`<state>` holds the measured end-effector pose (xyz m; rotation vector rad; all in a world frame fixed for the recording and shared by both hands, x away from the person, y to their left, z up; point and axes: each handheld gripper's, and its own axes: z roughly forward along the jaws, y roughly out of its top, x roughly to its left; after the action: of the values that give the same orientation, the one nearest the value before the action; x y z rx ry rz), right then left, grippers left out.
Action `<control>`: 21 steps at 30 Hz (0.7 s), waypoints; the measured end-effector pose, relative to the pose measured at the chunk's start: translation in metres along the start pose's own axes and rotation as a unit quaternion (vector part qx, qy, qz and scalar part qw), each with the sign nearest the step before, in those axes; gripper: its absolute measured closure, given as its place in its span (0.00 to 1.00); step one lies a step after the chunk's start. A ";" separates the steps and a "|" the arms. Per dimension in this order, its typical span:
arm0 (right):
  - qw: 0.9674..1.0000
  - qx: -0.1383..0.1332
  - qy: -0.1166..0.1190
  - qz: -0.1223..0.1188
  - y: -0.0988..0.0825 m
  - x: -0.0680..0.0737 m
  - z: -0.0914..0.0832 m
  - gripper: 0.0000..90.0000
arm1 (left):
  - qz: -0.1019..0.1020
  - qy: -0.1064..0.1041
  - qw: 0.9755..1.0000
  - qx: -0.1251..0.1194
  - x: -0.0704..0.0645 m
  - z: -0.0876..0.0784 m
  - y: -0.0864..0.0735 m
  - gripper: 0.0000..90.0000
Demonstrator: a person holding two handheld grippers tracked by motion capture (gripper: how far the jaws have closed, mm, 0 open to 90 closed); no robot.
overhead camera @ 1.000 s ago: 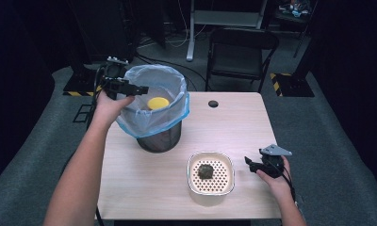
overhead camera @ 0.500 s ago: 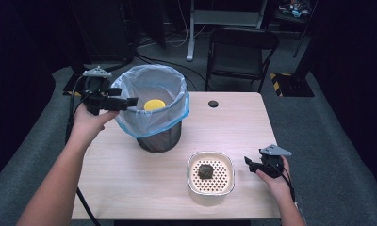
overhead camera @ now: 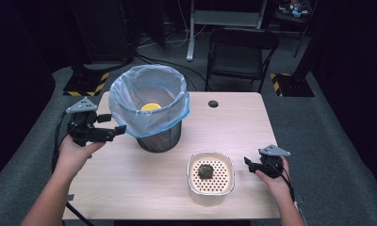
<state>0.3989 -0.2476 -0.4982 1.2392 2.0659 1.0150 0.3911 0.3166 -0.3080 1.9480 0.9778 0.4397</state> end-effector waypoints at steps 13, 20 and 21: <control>1.000 0.003 -0.001 0.009 -0.002 -0.001 0.002 0.29 | -0.051 0.027 0.998 -0.019 0.022 0.029 -0.100 0.22; 1.000 0.005 0.001 0.006 -0.003 -0.001 0.002 0.29 | -0.070 0.034 0.997 -0.004 0.032 0.044 -0.143 0.18; 1.000 0.003 -0.002 0.010 -0.003 0.000 0.003 0.29 | -0.070 0.037 0.997 -0.003 0.033 0.045 -0.148 0.18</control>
<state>0.3997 -0.2479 -0.5020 1.2669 2.0598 1.0148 0.3720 0.3607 -0.4586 1.8541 1.1510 0.4353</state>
